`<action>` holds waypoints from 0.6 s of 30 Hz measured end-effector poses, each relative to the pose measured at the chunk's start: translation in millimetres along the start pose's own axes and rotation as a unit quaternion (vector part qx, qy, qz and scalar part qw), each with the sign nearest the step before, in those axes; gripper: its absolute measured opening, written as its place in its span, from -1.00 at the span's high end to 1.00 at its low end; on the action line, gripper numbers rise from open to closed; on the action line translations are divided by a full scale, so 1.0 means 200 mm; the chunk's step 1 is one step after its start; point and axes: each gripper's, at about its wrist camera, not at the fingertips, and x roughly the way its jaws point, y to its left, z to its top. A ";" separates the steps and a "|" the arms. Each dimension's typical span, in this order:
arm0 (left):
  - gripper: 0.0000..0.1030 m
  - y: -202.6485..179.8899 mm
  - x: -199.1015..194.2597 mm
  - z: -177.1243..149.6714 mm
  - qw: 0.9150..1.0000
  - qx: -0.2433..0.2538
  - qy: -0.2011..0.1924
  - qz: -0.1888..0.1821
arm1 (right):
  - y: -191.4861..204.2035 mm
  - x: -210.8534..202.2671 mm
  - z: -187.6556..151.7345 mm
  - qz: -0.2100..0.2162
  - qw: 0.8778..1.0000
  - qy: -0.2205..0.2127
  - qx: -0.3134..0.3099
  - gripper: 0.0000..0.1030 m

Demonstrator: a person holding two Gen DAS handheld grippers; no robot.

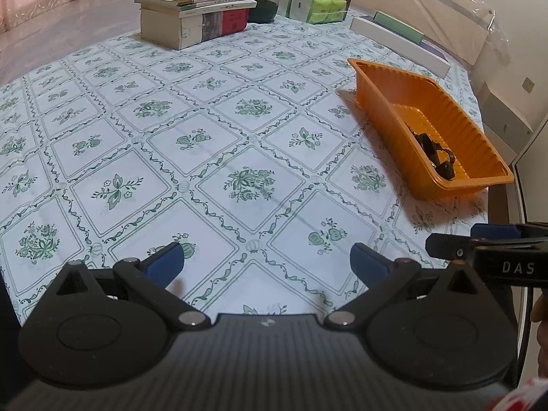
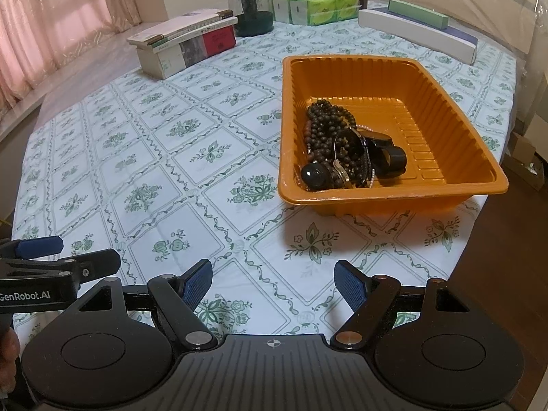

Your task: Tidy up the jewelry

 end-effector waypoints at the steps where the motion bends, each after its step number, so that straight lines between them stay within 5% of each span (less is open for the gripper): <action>1: -0.99 0.00 0.00 0.00 1.000 0.000 -0.001 0.000 | 0.00 0.00 0.00 0.000 1.000 0.000 0.000 -0.51; 18: -0.99 -0.01 0.01 0.00 1.000 0.004 0.000 0.006 | -0.01 -0.01 0.00 0.002 1.000 -0.004 0.003 -0.51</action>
